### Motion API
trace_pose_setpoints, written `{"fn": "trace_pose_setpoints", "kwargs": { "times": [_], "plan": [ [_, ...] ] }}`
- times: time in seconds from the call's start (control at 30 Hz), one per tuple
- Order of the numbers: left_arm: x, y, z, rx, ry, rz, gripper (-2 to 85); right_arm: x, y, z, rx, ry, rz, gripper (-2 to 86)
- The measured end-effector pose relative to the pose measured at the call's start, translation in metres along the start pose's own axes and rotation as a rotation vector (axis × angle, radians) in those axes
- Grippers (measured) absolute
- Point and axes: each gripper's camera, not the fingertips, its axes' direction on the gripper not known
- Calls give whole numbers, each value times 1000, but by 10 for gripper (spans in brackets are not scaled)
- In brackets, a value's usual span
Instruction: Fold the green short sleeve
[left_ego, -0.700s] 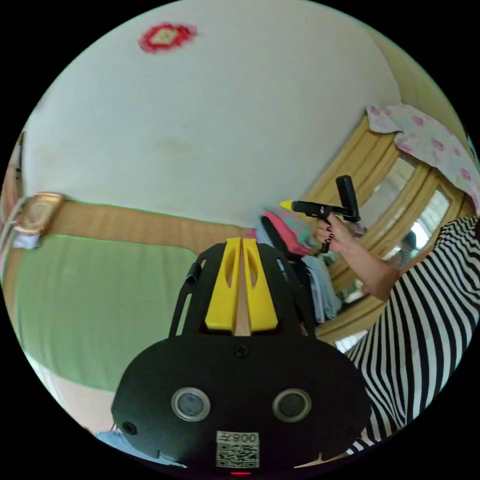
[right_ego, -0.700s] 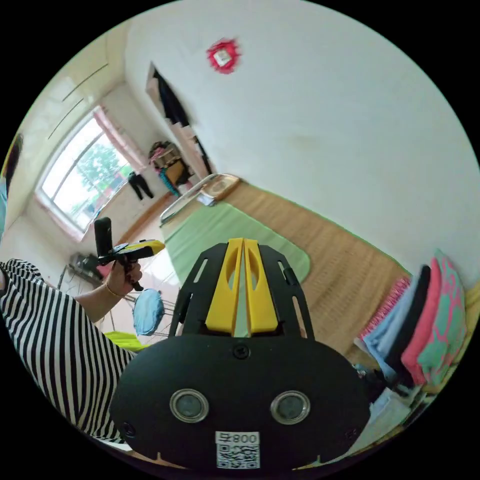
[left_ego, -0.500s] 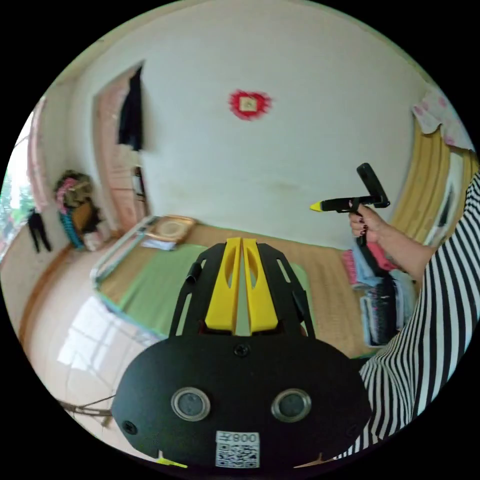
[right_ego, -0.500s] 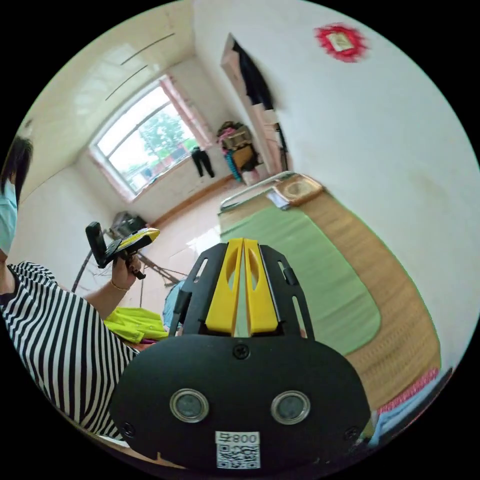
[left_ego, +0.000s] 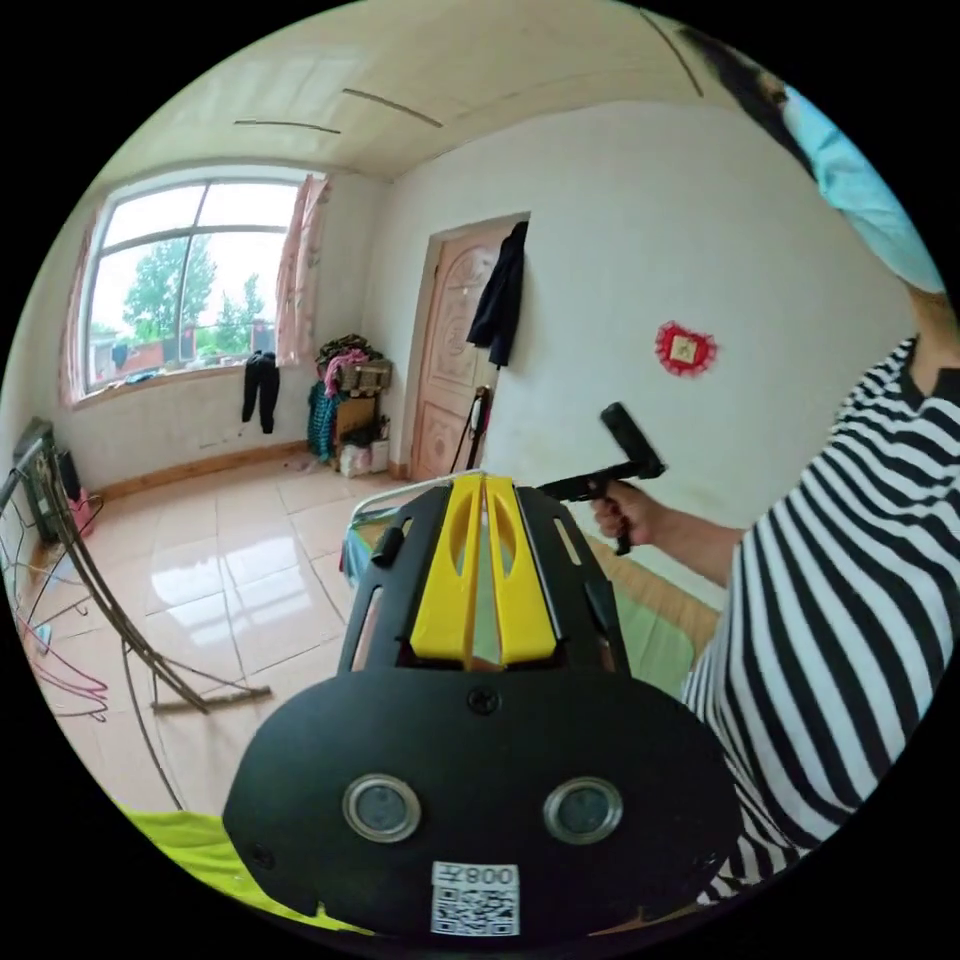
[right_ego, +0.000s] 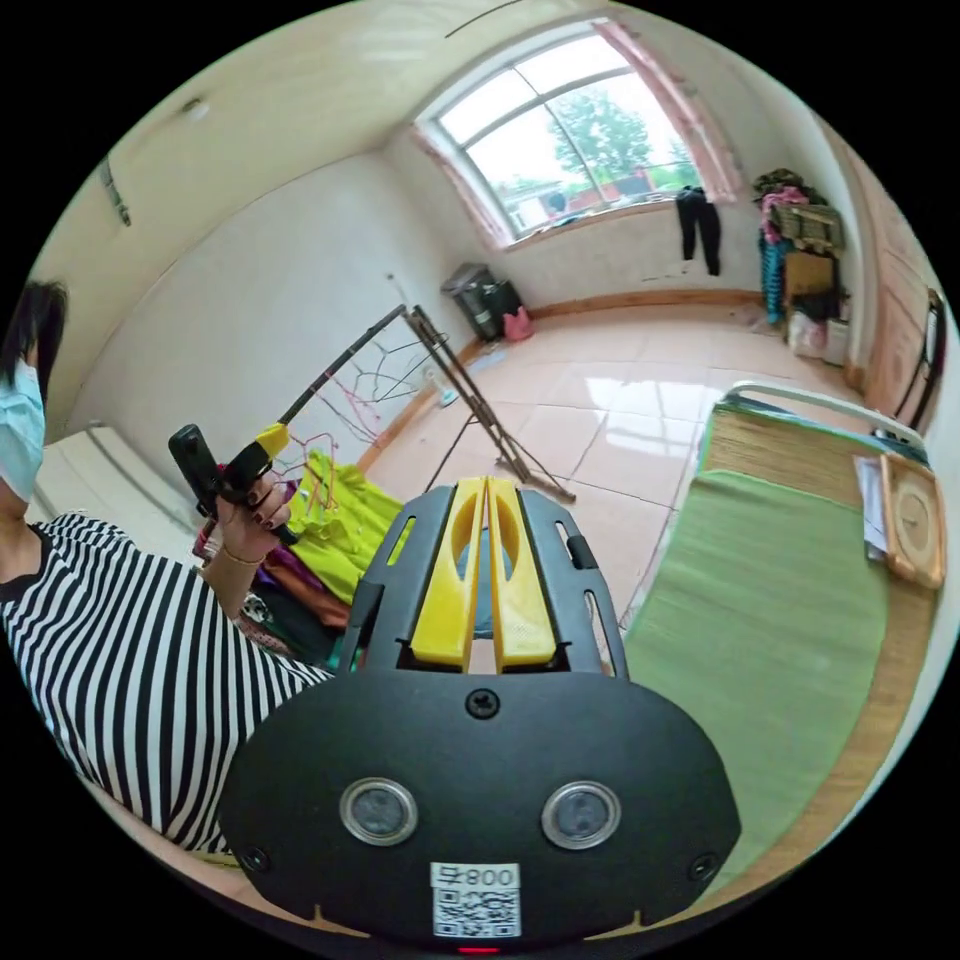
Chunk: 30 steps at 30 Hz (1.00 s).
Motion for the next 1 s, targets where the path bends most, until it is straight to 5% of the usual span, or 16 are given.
{"fn": "trace_pose_setpoints", "kwargs": {
  "times": [0.23, 0.4, 0.8, 1.0],
  "plan": [
    [-67, 22, -85, 273, 84, -4, 7, 80, -92, 169, -100, -248, -129, 1],
    [-111, 43, -117, 220, -24, -43, 26, 120, -137, 277, -185, -317, -213, 1],
    [-230, 156, -249, 12, -713, -355, 84, 131, -202, 561, -298, -517, -345, 1],
    [-279, 227, -304, -105, -1041, -683, 88, 120, -203, 702, -439, -593, -409, 1]
  ]
}}
